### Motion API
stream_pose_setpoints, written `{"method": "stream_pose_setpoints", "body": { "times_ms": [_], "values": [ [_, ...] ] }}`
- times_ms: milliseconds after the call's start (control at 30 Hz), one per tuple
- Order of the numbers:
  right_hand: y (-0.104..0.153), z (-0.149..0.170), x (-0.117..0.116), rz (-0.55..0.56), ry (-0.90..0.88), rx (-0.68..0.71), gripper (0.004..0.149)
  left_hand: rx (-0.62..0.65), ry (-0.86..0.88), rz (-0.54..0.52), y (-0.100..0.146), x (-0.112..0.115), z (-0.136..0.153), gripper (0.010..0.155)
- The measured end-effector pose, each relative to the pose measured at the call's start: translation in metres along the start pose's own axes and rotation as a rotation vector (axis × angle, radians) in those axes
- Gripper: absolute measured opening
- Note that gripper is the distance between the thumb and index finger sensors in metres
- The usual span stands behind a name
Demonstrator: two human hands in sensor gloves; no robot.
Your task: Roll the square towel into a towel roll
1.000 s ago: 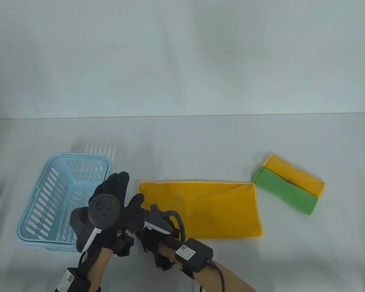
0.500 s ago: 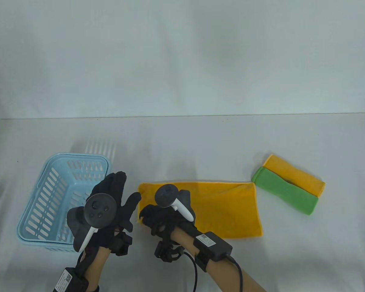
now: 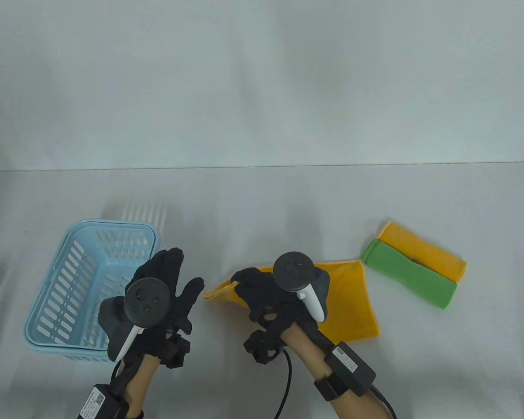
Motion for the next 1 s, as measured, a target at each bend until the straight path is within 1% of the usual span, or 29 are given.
{"method": "stream_pose_setpoints", "body": {
  "times_ms": [100,233,367,500,600,800,900,1000],
  "values": [
    [0.004,-0.006,0.016,0.006,0.015,0.034,0.039,0.036,0.006,0.030,0.000,0.005,-0.006,0.081],
    [0.012,-0.014,0.036,0.049,0.065,0.079,0.039,0.100,0.008,0.139,0.000,0.021,-0.016,0.081],
    [0.016,-0.018,0.046,0.030,0.054,0.102,0.039,0.170,-0.014,0.291,-0.002,0.047,-0.024,0.083],
    [0.020,-0.020,0.052,0.051,0.040,0.103,0.039,0.156,-0.036,0.377,-0.002,0.071,-0.025,0.086],
    [0.021,-0.020,0.057,0.062,0.027,0.101,0.039,0.135,-0.074,0.387,-0.004,0.085,-0.026,0.084],
    [0.024,-0.019,0.062,0.093,0.002,0.085,0.039,0.091,-0.165,0.380,-0.004,0.104,-0.030,0.075],
    [0.024,-0.018,0.064,0.123,0.000,0.077,0.040,0.083,-0.166,0.377,-0.005,0.109,-0.030,0.064],
    [0.024,-0.015,0.069,0.159,-0.015,0.060,0.040,0.075,-0.139,0.384,-0.006,0.108,-0.029,0.053]
  ]
}}
Point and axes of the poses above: the tracker on the back of each hand, its own z axis roughly to the little-finger side, its own y axis roughly from the fingertips to the wrist, x = y × z, the point moved 1 cm from there along -y, roughly from the wrist to the fingertips, and after that the axes turned 1 degree about -y, right-handed, at the moved point
